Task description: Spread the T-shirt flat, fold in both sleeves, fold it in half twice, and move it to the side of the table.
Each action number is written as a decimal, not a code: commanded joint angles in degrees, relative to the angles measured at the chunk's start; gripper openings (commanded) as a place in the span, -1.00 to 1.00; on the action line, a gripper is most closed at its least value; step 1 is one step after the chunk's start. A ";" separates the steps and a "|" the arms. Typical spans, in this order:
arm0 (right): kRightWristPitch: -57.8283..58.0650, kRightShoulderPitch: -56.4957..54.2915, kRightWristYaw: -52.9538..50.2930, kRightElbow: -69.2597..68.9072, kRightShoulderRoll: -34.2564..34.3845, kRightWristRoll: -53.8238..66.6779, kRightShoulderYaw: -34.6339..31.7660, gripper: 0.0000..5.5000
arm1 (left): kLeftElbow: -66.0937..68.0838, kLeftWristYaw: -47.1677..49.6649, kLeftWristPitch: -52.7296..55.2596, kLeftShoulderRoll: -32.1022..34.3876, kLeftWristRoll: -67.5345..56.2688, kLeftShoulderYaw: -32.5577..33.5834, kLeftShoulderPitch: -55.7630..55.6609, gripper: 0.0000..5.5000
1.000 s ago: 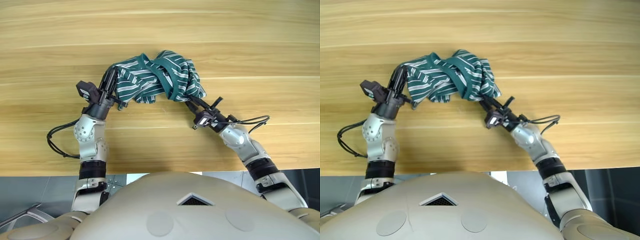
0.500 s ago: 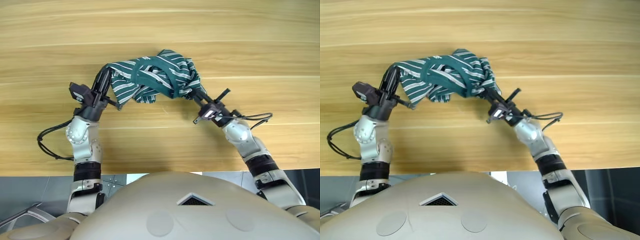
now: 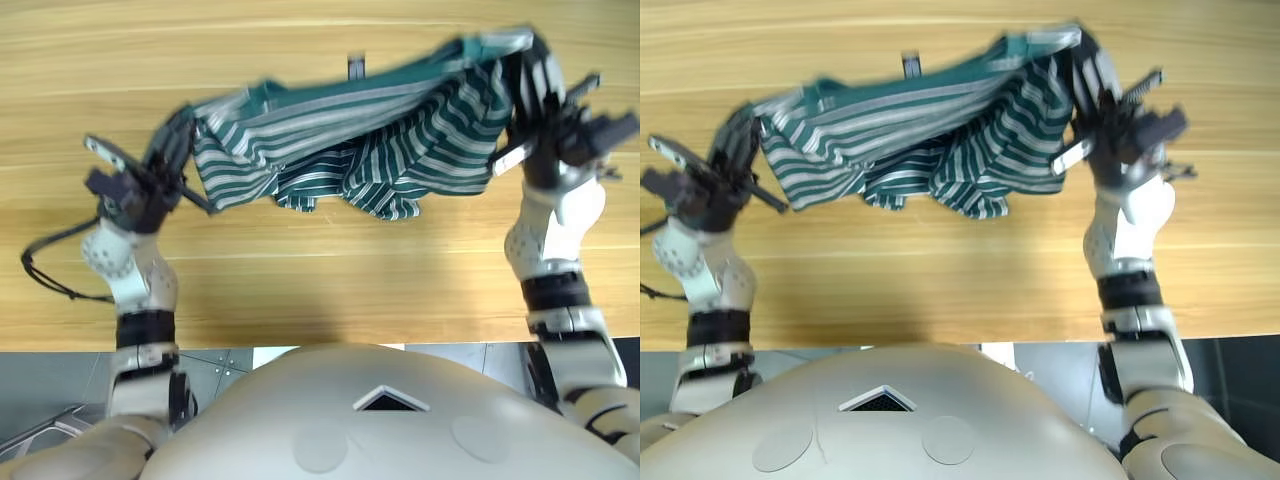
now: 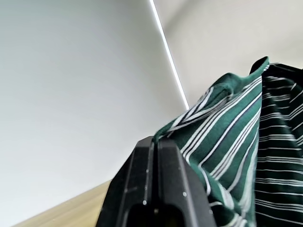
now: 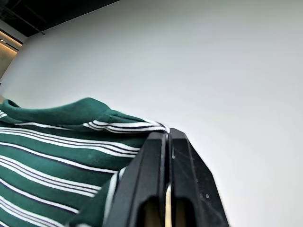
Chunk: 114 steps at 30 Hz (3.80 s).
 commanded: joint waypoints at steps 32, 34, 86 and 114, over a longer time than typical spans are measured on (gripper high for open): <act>-8.15 22.67 -25.33 1.56 -26.69 -33.83 18.60 -0.99 | 21.25 15.86 -16.83 17.63 15.81 -25.35 11.71 -1.00; -4.31 27.54 -23.09 -3.83 -28.77 -32.24 16.29 -0.99 | 12.36 15.26 -14.17 20.78 12.44 -23.51 16.19 -1.00; 22.28 -24.29 -34.53 52.33 3.07 -67.17 21.66 -0.02 | 1.04 4.66 -4.15 -4.14 5.15 -5.26 15.06 0.04; 13.36 -0.81 -32.34 -7.85 0.07 -47.16 -0.50 -0.02 | -13.94 26.64 7.54 19.68 73.79 -9.86 18.00 0.04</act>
